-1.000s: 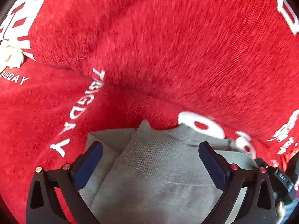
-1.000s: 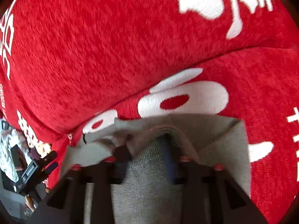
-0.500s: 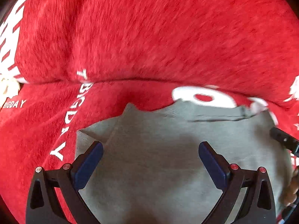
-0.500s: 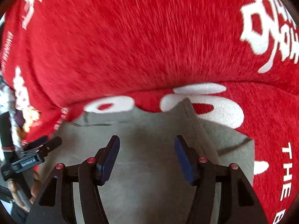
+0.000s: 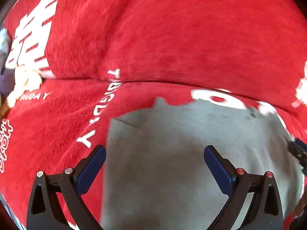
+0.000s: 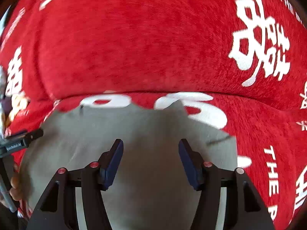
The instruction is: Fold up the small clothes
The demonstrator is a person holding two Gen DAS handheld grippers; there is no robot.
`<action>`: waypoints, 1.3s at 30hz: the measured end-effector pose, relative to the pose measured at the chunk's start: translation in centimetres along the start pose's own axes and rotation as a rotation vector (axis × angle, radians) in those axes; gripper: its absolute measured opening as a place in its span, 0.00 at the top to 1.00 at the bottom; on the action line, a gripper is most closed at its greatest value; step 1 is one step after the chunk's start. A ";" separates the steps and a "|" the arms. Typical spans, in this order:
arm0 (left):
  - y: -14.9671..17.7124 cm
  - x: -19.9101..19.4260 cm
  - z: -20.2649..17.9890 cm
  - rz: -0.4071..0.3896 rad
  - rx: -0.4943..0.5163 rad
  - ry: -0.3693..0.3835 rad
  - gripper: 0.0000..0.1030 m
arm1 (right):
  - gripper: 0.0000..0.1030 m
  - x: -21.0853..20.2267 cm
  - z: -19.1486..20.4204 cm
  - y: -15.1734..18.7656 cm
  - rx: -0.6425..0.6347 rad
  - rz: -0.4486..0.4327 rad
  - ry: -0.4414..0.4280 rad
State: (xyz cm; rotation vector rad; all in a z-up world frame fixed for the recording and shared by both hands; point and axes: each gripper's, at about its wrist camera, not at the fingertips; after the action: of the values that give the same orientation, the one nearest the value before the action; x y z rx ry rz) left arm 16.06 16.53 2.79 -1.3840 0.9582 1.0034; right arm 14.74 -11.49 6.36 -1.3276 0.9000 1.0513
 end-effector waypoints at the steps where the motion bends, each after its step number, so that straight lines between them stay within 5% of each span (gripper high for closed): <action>1: 1.2 -0.8 -0.9 -0.017 0.023 -0.008 0.01 | 0.37 -0.3 0.6 0.7 -0.010 0.001 0.006; 9: 6.5 -1.3 -5.6 -0.035 0.144 -0.075 0.01 | 0.37 0.5 3.6 5.7 -0.092 0.037 0.099; 23: 7.5 -1.0 -1.6 0.016 0.067 -0.021 0.01 | 0.30 -1.5 -1.9 8.1 0.034 0.024 0.135; 29: 10.9 -3.3 -0.3 -0.014 0.059 0.048 0.01 | 0.30 -3.8 0.6 11.2 -0.014 -0.013 0.121; 31: 12.3 -2.5 -0.3 -0.004 0.079 0.004 0.01 | 0.30 -3.4 1.3 12.4 -0.045 -0.002 0.115; 39: 15.9 -3.6 2.8 -0.038 0.062 0.023 0.01 | 0.30 -3.2 -1.6 15.7 -0.011 0.000 0.088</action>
State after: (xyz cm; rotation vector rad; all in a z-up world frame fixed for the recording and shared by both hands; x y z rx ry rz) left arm -0.30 18.52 1.21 -1.3594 0.9689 0.9244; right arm -1.07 -14.00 4.46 -1.3922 0.9609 1.0056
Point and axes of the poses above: each gripper's, at about its wrist camera, not at the fingertips, and x roughly the way its jaws point, z to its left, y to its underside, and after that the axes turned 14 degrees about z, right-handed
